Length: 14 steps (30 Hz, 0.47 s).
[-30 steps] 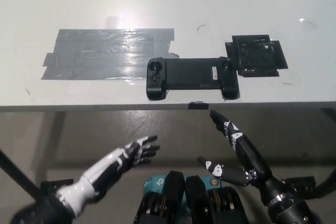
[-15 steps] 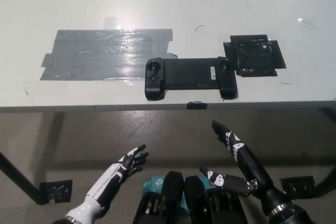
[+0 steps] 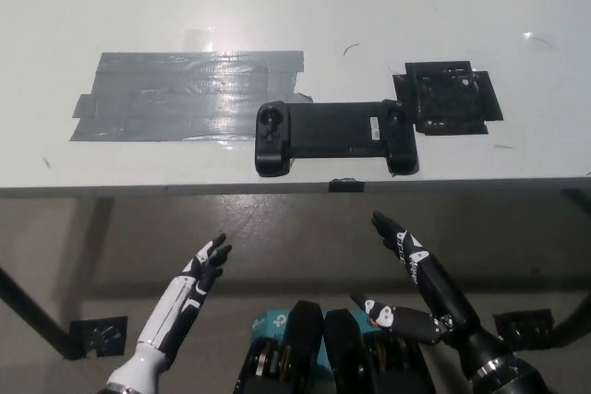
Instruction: A controller is being placed at the center of the desk near the left hand and the robot uses its left hand's index finger to press a button at the left area of the controller
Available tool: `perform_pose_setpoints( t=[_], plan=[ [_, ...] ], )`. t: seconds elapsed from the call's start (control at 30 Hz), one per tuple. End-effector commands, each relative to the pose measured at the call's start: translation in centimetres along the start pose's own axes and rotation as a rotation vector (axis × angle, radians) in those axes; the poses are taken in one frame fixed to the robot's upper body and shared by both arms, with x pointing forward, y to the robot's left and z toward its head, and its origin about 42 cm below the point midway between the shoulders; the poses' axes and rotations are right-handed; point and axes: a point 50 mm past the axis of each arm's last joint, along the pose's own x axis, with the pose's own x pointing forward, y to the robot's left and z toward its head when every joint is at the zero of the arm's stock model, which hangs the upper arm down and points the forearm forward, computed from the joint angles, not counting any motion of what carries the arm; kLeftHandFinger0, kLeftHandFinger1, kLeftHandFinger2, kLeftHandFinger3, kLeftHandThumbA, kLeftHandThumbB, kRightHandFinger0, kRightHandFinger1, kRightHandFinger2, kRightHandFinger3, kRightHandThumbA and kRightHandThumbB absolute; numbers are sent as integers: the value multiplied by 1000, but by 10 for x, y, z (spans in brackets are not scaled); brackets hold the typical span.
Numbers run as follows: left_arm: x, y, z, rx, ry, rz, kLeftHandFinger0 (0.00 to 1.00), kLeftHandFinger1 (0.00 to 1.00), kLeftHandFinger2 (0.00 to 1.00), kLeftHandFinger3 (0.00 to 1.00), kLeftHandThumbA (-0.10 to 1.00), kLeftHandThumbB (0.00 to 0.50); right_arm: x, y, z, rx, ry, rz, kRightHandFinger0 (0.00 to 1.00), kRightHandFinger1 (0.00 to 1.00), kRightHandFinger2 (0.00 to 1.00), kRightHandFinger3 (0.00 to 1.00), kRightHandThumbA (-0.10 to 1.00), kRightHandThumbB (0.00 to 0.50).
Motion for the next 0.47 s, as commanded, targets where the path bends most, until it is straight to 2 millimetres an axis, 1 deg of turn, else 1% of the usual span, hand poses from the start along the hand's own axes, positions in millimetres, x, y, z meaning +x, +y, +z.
perform_pose_setpoints(
  t=[0.0, 0.17, 0.2, 0.43],
  plan=[
    [10, 1, 29, 125, -278, 235, 1000, 1000, 1000, 1000, 1000, 211, 17, -6, 22, -4, -107, -5, 1000, 1000, 1000, 1000, 743, 237],
    [10, -4, 30, 157, -286, 262, 1000, 1000, 1000, 1000, 1000, 203, 18, -6, 23, -6, -113, -8, 1000, 1000, 1000, 1000, 749, 227],
    [10, -5, 30, 159, -286, 263, 1000, 1000, 1000, 1000, 1000, 183, 18, -6, 23, -5, -113, -9, 1000, 1000, 1000, 1000, 750, 225],
    [3, -10, 25, 154, -272, 286, 1000, 1000, 1000, 1000, 1000, 183, 15, -4, 22, 7, -105, -4, 1000, 1000, 1000, 1000, 773, 238]
  ],
)
